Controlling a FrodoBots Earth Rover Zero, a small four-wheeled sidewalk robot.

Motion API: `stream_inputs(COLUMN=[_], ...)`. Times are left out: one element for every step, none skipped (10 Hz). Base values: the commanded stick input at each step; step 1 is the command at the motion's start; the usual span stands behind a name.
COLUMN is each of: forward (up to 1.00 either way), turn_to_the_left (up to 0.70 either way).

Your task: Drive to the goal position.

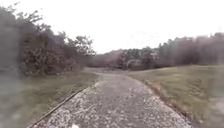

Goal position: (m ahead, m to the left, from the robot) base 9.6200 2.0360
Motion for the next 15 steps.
stream_inputs(forward=[0.70,0.70,0.85,0.85,0.87,0.93,0.99,1.00,1.00,1.00,1.00,1.00,1.00,1.00,1.00], turn_to_the_left=[0.00,0.00,-0.04,-0.12,-0.35,-0.37,-0.40,-0.40,-0.40,-0.40,-0.40,-0.35,-0.25,-0.03,-0.20])
